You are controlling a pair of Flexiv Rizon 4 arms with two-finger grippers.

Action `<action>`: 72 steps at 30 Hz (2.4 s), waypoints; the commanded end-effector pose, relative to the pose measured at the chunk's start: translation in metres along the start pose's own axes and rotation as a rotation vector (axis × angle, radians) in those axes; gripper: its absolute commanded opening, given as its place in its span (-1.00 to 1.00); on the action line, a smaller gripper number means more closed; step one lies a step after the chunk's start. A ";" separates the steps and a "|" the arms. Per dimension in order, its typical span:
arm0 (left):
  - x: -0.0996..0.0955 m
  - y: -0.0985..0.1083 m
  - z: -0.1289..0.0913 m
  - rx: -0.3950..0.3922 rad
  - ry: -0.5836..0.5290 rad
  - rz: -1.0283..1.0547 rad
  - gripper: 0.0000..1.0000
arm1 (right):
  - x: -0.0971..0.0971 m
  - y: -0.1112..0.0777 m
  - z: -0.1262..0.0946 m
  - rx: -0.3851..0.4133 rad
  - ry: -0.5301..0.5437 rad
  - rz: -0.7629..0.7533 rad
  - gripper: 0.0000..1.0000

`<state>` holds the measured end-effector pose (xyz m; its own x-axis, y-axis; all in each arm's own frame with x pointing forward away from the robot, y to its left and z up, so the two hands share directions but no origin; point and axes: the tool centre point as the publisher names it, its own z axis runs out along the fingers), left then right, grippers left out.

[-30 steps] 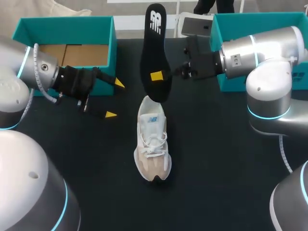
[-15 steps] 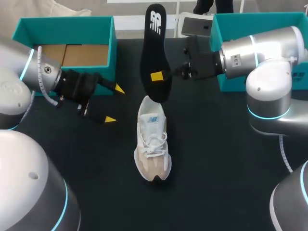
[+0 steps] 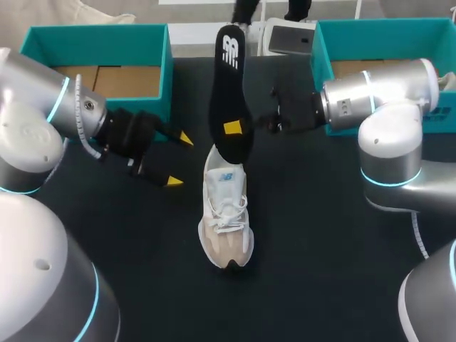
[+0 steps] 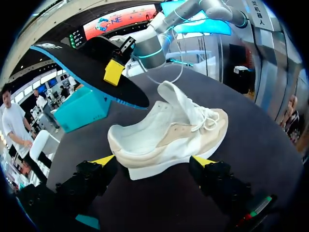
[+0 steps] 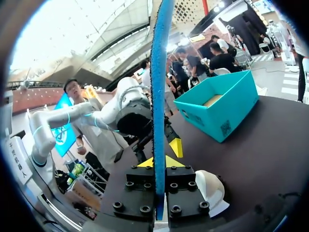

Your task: Take the shoe out of the shoebox, open the shoe tongue, remove and reinsert the insole, then place the shoe into the shoebox

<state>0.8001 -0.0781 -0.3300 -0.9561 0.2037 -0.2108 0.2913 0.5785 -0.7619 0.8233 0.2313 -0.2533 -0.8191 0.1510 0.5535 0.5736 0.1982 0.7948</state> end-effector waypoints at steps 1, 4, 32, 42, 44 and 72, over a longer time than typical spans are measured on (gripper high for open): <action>0.002 0.005 0.010 0.018 0.000 -0.014 1.00 | -0.007 -0.002 0.011 -0.014 0.012 -0.002 -1.00; 0.004 0.007 0.013 0.026 -0.005 -0.027 1.00 | -0.007 -0.002 0.011 -0.015 0.012 -0.005 -1.00; 0.006 0.003 0.016 0.018 -0.030 -0.056 1.00 | -0.013 -0.003 0.012 -0.022 0.024 -0.033 -1.00; 0.006 0.003 0.016 0.018 -0.030 -0.056 1.00 | -0.010 -0.008 0.008 -0.025 0.006 -0.035 -1.00; 0.006 0.003 0.016 0.018 -0.030 -0.056 1.00 | -0.010 -0.008 0.008 -0.025 0.006 -0.035 -1.00; 0.006 0.003 0.016 0.018 -0.030 -0.056 1.00 | -0.038 -0.019 0.024 -0.041 0.019 -0.061 -1.00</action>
<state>0.7959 -0.0869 -0.3433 -0.9714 0.1479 -0.1855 0.2371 0.5714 -0.7857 0.8423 0.2409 -0.2921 -0.8532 0.1204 0.5075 0.5214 0.1682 0.8366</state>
